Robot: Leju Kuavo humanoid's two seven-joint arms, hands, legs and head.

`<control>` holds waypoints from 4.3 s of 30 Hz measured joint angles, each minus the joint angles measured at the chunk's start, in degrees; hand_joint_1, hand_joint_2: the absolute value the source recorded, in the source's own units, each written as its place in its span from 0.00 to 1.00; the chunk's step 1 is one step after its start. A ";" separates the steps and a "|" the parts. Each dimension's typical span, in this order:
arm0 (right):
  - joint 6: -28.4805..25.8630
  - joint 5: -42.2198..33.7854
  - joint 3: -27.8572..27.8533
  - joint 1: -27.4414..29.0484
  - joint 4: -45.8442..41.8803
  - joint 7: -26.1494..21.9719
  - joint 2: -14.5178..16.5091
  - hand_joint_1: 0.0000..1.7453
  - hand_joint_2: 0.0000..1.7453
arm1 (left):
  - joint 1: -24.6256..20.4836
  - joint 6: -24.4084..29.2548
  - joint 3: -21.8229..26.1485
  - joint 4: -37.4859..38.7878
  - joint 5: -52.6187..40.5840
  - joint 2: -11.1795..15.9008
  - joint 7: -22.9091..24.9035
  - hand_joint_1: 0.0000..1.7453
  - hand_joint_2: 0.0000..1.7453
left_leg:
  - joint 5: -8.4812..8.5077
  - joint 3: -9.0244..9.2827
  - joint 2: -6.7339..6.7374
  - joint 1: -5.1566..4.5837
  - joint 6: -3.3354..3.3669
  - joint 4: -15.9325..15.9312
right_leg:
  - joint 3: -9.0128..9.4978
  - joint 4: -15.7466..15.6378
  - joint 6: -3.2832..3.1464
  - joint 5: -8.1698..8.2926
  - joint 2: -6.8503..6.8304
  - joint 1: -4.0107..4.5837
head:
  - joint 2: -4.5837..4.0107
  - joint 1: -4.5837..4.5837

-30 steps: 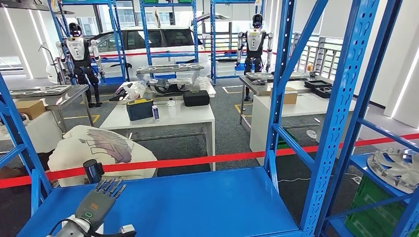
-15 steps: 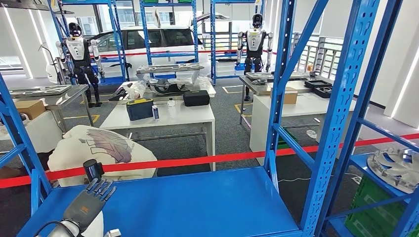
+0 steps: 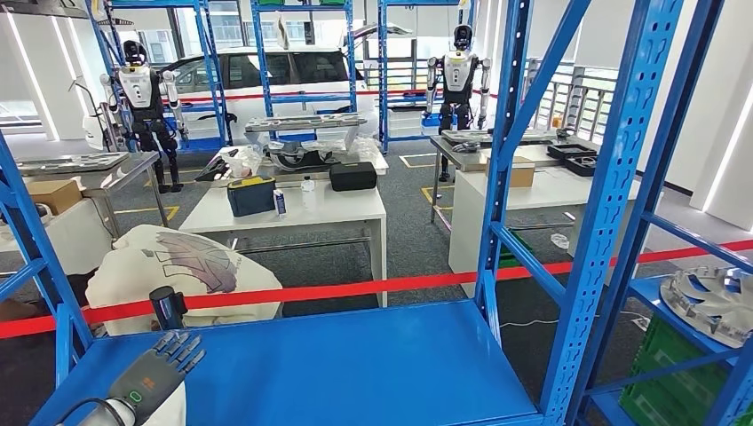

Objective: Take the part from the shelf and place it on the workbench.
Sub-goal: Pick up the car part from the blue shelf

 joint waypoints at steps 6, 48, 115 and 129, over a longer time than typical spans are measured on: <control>0.00 0.24 0.02 -0.02 0.00 -0.02 0.00 0.00 0.00 | -0.11 -0.58 1.20 -0.62 1.81 -0.74 -6.64 0.00 1.00 | 0.01 0.32 -0.01 -0.01 0.00 0.01 | 0.00 0.00 0.00 0.01 0.00 0.00 | 0.00 0.00; 0.01 0.30 0.08 0.04 0.00 0.02 0.00 0.00 0.00 | -4.71 -21.08 1.64 0.53 6.03 -5.09 -12.80 0.00 1.00 | 0.00 -0.06 -0.01 -0.01 0.00 0.00 | 0.01 0.00 0.00 0.01 0.00 -0.02 | 0.00 0.00; 0.00 1.46 0.50 0.17 0.00 0.14 0.00 0.00 0.00 | 3.78 -22.41 2.11 2.31 6.94 -4.49 -11.90 1.00 1.00 | -0.01 -0.06 -0.01 -0.01 0.01 0.00 | 0.00 0.00 0.01 0.00 -0.01 -0.02 | 0.00 0.00; 0.00 1.10 0.48 0.20 0.00 0.03 0.00 0.00 0.00 | 4.06 -22.94 2.15 2.39 7.93 -5.18 -12.17 0.92 1.00 | -0.01 -0.01 -0.07 -0.02 0.02 0.00 | 0.09 -0.01 0.03 -0.02 -0.09 -0.02 | 0.00 0.00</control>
